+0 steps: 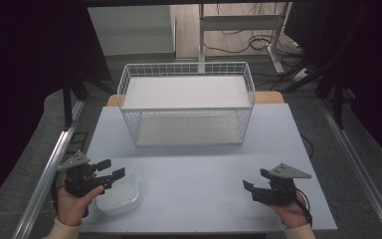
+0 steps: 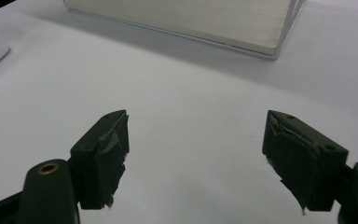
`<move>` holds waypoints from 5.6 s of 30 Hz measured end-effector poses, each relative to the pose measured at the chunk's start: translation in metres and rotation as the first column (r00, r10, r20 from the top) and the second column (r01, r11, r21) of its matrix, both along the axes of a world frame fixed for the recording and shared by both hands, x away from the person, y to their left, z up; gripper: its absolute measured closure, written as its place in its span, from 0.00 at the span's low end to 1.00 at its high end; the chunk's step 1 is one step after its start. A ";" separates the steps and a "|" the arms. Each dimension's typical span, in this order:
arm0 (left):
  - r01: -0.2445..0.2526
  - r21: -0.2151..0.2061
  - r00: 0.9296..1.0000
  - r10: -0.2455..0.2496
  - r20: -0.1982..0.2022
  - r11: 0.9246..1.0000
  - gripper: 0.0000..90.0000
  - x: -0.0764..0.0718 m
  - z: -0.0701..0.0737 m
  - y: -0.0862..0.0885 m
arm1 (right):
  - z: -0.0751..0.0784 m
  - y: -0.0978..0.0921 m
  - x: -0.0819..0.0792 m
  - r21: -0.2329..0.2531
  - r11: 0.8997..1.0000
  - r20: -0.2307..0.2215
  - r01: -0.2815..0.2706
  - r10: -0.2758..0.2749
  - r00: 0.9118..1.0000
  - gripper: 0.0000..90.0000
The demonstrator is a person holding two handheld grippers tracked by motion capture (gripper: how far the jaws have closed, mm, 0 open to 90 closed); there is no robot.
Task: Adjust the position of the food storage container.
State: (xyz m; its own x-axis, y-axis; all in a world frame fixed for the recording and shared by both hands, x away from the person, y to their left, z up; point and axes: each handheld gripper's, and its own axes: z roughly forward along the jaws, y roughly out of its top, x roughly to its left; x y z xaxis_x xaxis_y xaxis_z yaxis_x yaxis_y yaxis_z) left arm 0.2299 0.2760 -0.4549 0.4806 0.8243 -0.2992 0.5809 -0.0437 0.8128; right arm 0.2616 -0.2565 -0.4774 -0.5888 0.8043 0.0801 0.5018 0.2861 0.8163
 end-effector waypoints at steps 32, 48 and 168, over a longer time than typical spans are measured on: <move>-0.028 0.003 1.000 0.028 -0.003 1.000 0.38 -0.010 0.016 0.016 | 0.001 -0.020 0.003 -0.018 0.997 -0.003 0.081 -0.081 0.997 0.25; -0.115 0.083 0.985 0.125 -0.117 0.990 0.91 -0.043 -0.005 0.058 | 0.001 -0.027 0.003 -0.023 0.993 -0.003 0.116 -0.116 0.993 0.25; 0.153 0.213 0.969 -0.105 -0.223 0.965 1.00 0.029 -0.020 -0.050 | 0.008 -0.030 0.000 -0.020 0.984 0.041 0.177 -0.176 0.984 0.25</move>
State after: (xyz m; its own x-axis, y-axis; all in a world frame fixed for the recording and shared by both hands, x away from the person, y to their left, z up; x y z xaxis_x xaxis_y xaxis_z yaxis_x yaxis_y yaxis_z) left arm 0.2586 0.2260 -0.4749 0.5343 0.8172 -0.2160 0.7132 -0.2987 0.6341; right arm 0.2617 -0.2870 -0.4691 -0.4398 0.8972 0.0401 0.5143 0.2150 0.8303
